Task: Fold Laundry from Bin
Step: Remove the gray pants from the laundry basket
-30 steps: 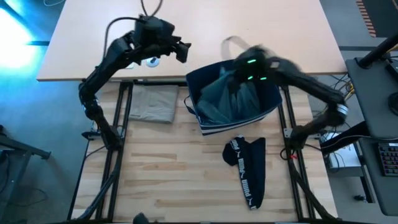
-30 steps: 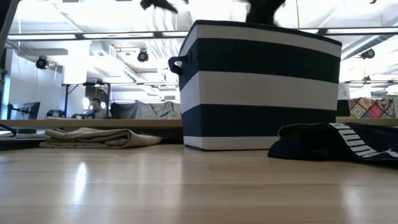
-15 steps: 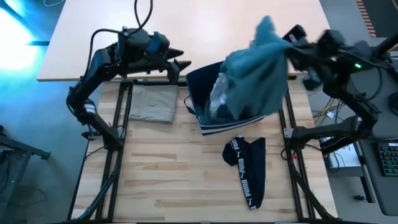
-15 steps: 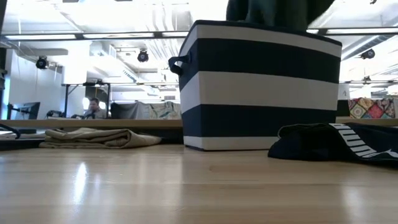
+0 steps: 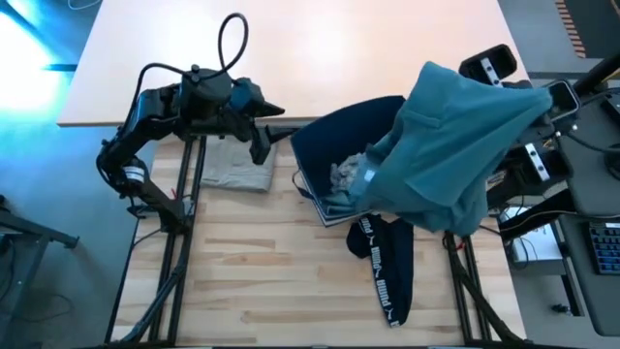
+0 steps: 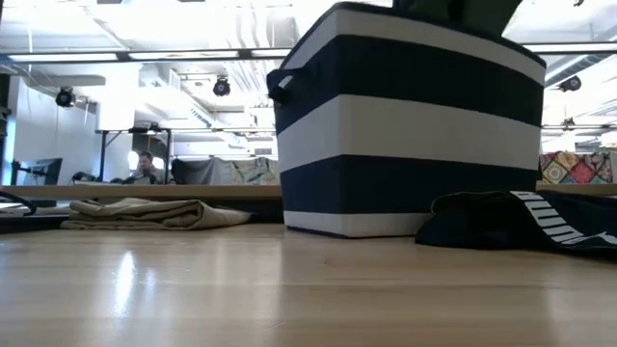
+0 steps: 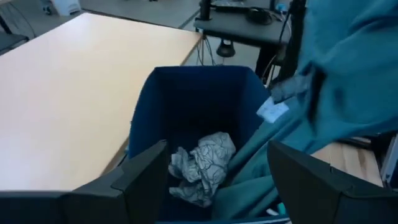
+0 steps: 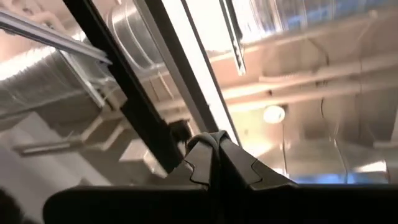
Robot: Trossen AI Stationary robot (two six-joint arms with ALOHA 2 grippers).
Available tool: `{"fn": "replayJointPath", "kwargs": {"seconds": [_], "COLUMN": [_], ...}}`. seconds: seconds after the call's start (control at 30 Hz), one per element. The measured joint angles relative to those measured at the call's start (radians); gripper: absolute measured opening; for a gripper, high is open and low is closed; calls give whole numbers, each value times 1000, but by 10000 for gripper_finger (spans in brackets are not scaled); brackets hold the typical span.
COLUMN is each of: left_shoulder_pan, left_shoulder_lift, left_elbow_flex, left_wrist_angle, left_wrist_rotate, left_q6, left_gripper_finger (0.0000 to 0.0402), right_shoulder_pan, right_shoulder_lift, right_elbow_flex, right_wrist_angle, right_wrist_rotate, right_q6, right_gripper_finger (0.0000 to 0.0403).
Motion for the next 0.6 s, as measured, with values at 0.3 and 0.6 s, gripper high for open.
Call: {"fn": "replayJointPath", "kwargs": {"seconds": [0.3,0.6], "left_shoulder_pan": [0,3], "left_shoulder_lift": [-4,-82], "left_elbow_flex": [0,47], "left_wrist_angle": [10,-18], "left_wrist_rotate": [-1,-42], "left_q6": [1,-25], "left_gripper_finger": [256,256], "right_shoulder_pan": [80,97], "right_shoulder_lift": [275,271], "right_elbow_flex": [390,395], "right_wrist_angle": [37,-490], "right_wrist_rotate": [139,-66], "right_q6": [-159,-165], "right_gripper_finger": [8,8]}}
